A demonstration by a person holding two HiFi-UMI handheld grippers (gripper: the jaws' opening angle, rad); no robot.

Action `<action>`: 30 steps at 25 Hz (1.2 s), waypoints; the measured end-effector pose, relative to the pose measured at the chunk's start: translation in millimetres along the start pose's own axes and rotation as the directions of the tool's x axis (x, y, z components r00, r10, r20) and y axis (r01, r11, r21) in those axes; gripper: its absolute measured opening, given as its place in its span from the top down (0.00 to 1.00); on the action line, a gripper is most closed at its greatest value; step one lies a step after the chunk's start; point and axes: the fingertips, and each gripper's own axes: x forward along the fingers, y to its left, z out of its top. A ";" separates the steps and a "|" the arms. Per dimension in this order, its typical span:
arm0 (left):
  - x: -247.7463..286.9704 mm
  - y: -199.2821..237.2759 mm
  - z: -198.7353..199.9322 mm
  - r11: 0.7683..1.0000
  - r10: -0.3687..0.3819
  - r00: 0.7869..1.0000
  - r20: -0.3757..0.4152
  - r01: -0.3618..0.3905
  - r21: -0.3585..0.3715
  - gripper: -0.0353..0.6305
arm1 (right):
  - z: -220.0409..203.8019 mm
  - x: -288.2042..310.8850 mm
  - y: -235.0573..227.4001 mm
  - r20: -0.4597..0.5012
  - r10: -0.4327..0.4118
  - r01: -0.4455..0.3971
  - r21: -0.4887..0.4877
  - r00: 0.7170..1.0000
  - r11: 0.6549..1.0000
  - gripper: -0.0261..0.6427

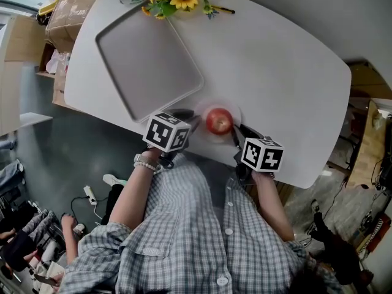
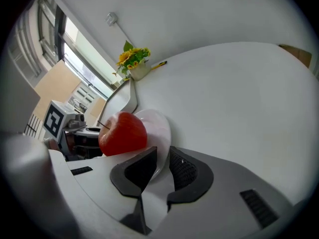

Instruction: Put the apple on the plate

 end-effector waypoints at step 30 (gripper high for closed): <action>-32.9 7.1 11.3 0.984 -0.047 0.998 -0.037 0.040 -0.172 0.88 | 12.1 -14.0 26.8 -0.002 -0.010 0.010 0.234 1.000 0.972 0.87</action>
